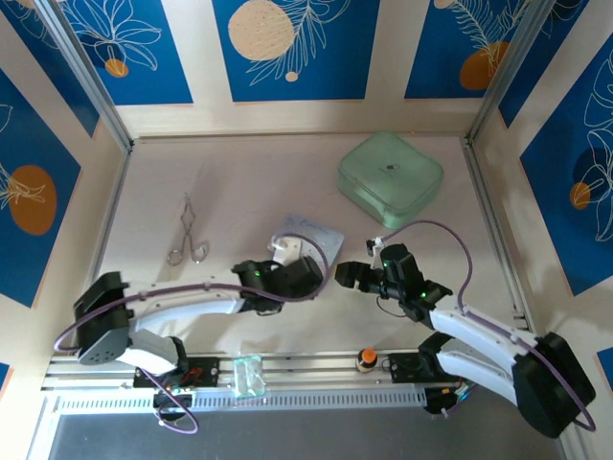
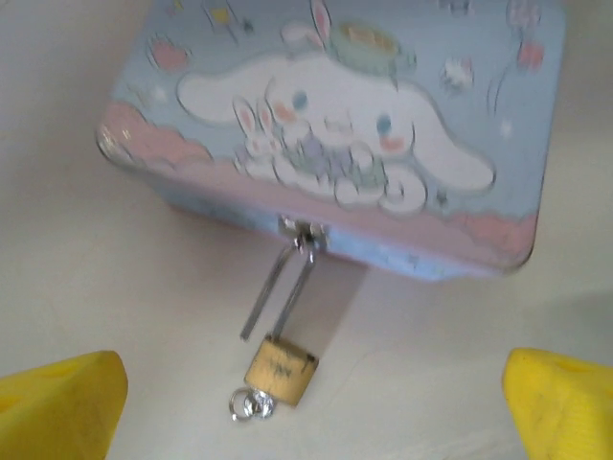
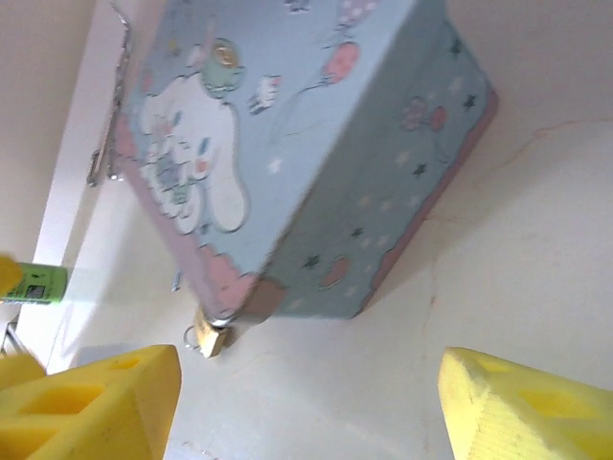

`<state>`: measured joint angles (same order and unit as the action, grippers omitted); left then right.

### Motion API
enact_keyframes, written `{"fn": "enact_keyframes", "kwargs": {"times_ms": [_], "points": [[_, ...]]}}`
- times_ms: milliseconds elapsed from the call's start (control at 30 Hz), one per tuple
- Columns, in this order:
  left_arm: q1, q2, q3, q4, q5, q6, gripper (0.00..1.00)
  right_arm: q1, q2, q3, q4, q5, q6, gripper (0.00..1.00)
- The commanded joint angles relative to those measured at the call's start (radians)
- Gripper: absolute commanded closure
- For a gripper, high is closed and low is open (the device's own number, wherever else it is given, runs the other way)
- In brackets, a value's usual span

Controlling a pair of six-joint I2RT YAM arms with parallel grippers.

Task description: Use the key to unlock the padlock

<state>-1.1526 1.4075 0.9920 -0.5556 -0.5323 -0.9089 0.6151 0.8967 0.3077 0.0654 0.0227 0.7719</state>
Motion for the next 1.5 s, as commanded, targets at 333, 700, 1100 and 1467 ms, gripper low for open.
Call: {"fn": "enact_keyframes", "kwargs": {"times_ms": [333, 700, 1100, 1467], "points": [[0.462, 0.065, -0.089, 0.428, 0.340, 0.306, 0.00, 0.402, 0.178, 0.207, -0.161, 0.345, 0.065, 0.35], [0.521, 0.226, -0.053, 0.529, 0.445, 0.324, 0.16, 0.282, 0.492, 0.321, 0.015, 0.173, 0.088, 0.43], [0.474, 0.169, -0.187, 0.509, 0.404, 0.223, 0.26, 0.137, 0.524, 0.365, -0.092, 0.211, 0.095, 0.45], [0.450, 0.052, -0.173, 0.386, 0.285, 0.232, 0.16, 0.330, 0.494, 0.384, -0.178, 0.399, 0.024, 0.37]]}}
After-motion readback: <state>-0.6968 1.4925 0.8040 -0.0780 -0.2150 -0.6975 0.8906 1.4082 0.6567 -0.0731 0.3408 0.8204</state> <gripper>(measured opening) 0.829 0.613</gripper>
